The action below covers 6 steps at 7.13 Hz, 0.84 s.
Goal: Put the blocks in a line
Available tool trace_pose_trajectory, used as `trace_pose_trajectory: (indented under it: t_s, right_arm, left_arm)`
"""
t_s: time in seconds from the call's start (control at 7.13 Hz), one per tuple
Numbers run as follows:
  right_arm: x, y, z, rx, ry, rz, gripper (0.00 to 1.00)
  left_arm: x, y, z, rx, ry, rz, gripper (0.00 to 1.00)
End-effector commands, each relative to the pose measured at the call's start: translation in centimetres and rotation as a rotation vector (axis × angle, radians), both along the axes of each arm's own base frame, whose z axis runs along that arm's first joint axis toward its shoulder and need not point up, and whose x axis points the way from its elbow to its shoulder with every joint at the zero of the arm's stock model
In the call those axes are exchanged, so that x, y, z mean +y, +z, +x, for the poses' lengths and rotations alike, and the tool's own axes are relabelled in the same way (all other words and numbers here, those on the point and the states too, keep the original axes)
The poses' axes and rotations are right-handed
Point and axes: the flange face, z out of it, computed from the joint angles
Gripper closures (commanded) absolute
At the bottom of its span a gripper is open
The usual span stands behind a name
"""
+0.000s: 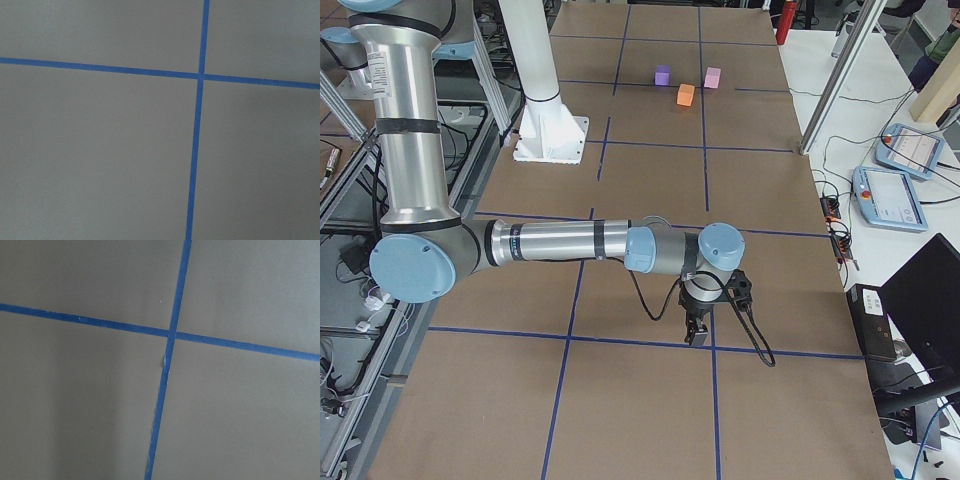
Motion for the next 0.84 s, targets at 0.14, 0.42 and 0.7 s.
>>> trace_pose_trajectory:
  t_s: [0.14,0.42,0.7]
  right_arm:
    - [0.0,0.0,0.0,0.0,0.0,0.0,0.0]
    - [0.0,0.0,0.0,0.0,0.0,0.0,0.0]
    - [0.0,0.0,0.0,0.0,0.0,0.0,0.0]
  left_arm:
    - [0.01,-0.2,-0.16,-0.018,0.0,0.006,0.0]
    - [-0.08,-0.54,-0.24,-0.023,0.023,0.047,0.0]
    - [-0.07,-0.2,-0.23,-0.027,0.077,0.093,0.0]
